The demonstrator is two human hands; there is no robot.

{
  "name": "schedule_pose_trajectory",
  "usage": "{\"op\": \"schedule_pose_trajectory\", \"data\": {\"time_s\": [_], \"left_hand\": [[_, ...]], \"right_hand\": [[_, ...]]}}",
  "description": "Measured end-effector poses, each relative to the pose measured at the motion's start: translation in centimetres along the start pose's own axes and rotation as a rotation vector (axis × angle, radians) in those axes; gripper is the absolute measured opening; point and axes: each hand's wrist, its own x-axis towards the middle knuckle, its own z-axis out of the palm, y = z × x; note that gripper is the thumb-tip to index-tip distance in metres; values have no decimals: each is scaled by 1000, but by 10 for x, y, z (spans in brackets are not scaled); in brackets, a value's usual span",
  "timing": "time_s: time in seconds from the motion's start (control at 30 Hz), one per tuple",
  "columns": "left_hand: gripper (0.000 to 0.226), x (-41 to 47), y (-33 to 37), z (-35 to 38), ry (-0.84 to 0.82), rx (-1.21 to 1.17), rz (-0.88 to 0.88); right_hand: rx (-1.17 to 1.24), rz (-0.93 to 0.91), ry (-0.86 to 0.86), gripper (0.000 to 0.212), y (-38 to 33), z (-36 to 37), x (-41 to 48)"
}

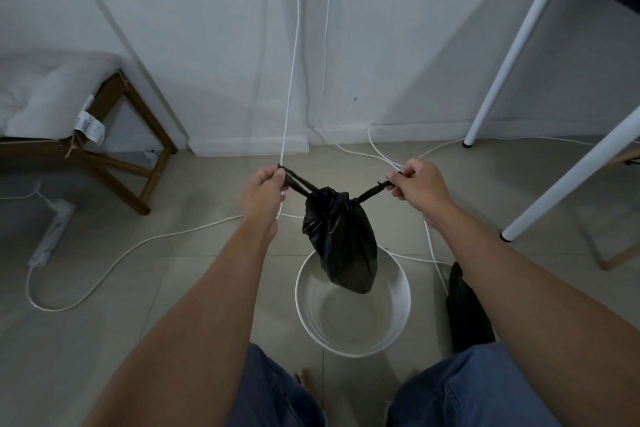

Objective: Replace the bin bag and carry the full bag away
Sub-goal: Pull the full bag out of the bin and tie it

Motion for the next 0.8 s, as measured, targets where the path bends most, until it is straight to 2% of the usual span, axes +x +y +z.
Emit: {"op": "schedule_pose_trajectory", "data": {"time_s": [0.07, 0.17, 0.27, 0.5, 0.8], "left_hand": [[22, -2, 19, 5, -65, -138, 18], [18, -9, 45, 8, -183, -417, -16], [18, -10, 62, 5, -221, -494, -60], [33, 2, 80, -46, -117, -299, -9], [32, 10, 77, -127, 39, -189, 13]], "right_hand": [[51, -49, -60, 21, -20, 6, -3], [318, -35, -236, 18, -54, 16, -13], [372, -17, -353, 17, -79, 27, -21], [341, -91, -359, 21, -99, 55, -25], [247, -97, -420, 23, -97, 115, -40]]}}
